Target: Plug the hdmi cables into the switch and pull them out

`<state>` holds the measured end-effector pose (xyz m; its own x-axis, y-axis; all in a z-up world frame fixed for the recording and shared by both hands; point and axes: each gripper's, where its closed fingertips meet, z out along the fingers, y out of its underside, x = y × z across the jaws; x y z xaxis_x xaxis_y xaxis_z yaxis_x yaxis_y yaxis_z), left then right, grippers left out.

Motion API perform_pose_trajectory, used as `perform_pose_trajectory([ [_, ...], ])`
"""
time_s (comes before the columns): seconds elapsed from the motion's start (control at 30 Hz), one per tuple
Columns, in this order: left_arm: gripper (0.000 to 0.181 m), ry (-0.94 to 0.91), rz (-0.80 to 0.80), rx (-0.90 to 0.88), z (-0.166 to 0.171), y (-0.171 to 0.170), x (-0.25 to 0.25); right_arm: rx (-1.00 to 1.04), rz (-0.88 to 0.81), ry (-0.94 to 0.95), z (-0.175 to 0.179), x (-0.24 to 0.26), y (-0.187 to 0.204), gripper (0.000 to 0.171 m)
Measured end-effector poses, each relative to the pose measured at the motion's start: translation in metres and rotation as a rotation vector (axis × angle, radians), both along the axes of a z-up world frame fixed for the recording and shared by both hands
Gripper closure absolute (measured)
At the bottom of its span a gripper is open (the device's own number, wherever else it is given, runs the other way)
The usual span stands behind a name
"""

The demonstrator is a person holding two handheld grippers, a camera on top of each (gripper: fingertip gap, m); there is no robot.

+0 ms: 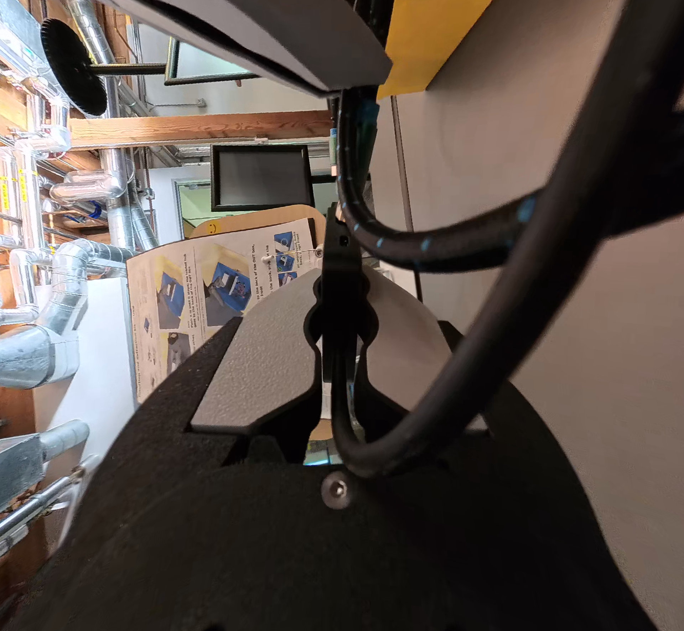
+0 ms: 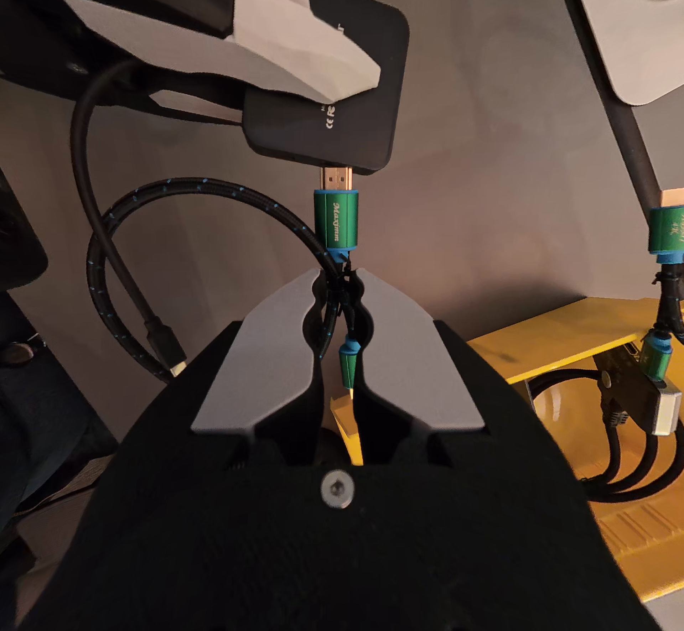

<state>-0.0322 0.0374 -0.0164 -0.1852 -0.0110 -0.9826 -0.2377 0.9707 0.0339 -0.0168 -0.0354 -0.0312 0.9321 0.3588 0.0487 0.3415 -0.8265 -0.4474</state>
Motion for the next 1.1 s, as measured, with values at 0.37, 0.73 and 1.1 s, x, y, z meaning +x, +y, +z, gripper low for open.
perform_pose_trajectory([
  [0.37, 0.167, -0.046, 0.014, 0.109, 0.000, -0.001, 0.005, -0.026, 0.014, 0.136, -0.006, 0.002, 0.002, 0.160],
  [0.73, 0.170, -0.116, 0.064, -0.046, 0.011, 0.009, 0.006, 0.110, 0.012, 0.100, 0.014, 0.006, 0.014, 0.160],
  [1.1, 0.170, -0.237, 0.113, -0.210, 0.043, 0.026, -0.004, 0.387, 0.036, 0.093, 0.056, -0.001, 0.035, 0.160],
])
